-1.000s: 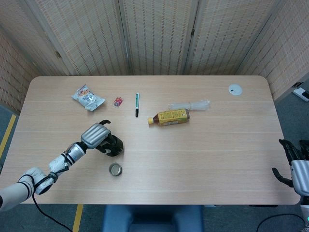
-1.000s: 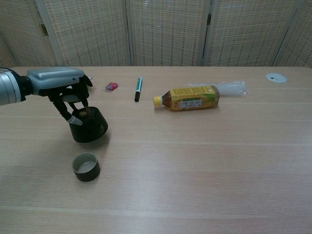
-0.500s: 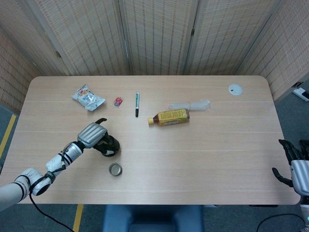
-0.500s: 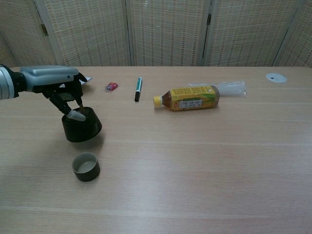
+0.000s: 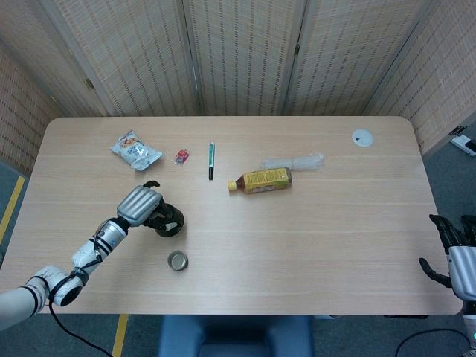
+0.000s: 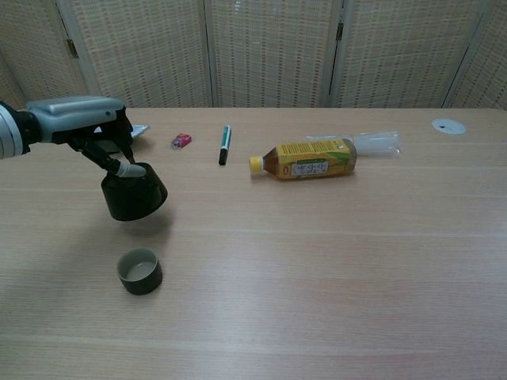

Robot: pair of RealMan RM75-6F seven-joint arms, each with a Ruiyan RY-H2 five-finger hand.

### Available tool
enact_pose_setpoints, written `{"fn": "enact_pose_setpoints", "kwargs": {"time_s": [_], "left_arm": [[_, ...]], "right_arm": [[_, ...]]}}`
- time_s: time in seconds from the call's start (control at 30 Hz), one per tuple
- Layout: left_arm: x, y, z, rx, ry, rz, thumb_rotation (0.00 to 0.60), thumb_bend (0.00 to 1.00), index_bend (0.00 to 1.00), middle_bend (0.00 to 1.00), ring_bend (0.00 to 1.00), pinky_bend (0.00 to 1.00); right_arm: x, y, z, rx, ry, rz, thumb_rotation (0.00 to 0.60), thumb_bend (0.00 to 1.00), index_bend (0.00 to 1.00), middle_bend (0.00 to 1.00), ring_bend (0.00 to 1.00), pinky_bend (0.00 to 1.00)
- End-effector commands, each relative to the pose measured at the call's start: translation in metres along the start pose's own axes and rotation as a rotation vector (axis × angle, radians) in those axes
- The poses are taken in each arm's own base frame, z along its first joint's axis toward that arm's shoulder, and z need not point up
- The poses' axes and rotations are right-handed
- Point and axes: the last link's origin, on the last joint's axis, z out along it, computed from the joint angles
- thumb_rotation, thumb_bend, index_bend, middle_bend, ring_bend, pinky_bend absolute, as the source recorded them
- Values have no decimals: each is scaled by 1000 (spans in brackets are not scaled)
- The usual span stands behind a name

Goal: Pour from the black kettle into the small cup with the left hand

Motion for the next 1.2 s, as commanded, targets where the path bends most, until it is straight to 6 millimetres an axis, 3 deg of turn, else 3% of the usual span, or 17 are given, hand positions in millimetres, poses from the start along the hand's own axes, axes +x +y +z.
{"fn": "enact_pose_setpoints", "kwargs": {"time_s": [0.03,0.33,0.77,0.93,1.2], "left_arm": [[0,0,-3,13,2,1,307,305,1000,1000,917,254],[3,4,-13,17,50,13,278,511,1000,1000,932,319],[5,12,-28,-18,82,85,275,515,1000,1000,937,341],[5,14,-30,-29,88,126,400,514,1000,1000,939,344],[6,16,-33,-39,92,131,411,513,1000,1000,937,365]], "right_arm": [[0,0,0,2,-1,0,600,306,92,169,262,65],[1,-1,1,6,3,2,600,306,92,174,264,65],[8,-8,3,32,21,-9,600,307,92,179,264,65],[8,-9,4,37,21,-9,600,307,92,179,264,65],[9,-11,5,42,21,-11,600,306,92,180,265,65]]}}
